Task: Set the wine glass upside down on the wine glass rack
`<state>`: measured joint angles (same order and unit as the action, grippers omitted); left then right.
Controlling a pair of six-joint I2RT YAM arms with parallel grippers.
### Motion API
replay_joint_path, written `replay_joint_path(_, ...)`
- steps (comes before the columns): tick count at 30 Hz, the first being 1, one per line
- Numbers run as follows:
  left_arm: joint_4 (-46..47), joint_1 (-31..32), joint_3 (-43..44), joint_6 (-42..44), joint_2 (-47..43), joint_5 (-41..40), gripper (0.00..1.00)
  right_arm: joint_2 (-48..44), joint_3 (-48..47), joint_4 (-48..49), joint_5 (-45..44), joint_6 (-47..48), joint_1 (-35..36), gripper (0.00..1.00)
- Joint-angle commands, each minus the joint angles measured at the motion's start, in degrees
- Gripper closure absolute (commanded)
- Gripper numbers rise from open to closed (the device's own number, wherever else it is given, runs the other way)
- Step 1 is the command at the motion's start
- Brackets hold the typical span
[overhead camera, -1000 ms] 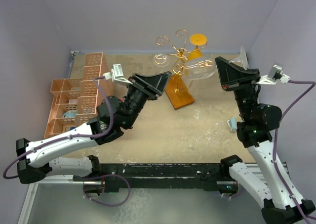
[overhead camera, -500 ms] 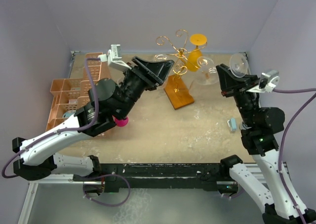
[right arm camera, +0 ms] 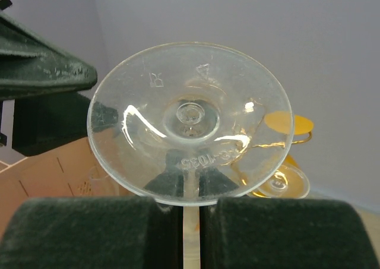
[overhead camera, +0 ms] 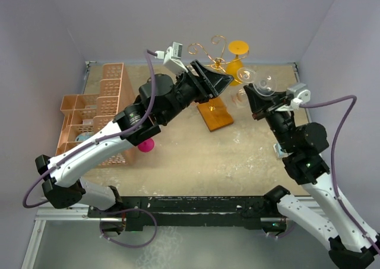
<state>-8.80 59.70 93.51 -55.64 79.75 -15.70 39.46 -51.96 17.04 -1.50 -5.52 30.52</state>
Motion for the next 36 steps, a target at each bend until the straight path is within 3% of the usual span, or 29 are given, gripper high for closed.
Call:
replay_joint_path(1,5.86,-1.08,-1.47,-3.43,-2.61,4.67,0.48,1.36,1.47,3.07,-6.78,3.76,4.14,1.00)
replay_joint_path(7,6.59,-1.08,-1.61,-3.95,-2.32,6.60,0.48,2.24,1.34,2.49,-4.38,4.98,5.46,1.00)
replay_joint_path(15,0.20,-2.80,2.06,-5.19,1.62,8.57,0.48,2.98,1.10,2.77,-2.74,6.27,7.07,1.00)
replay_joint_path(20,1.68,-5.91,2.28,-7.91,3.49,13.41,0.57,3.95,0.64,2.59,-3.12,6.74,8.19,1.00)
replay_joint_path(31,3.46,-6.16,0.96,-9.11,3.50,19.22,0.63,5.64,-1.17,1.98,-4.33,6.93,9.46,1.00)
replay_joint_path(36,3.52,-6.18,-1.25,-9.45,1.52,18.95,0.80,6.03,-2.43,1.47,-5.39,6.51,9.43,1.00)
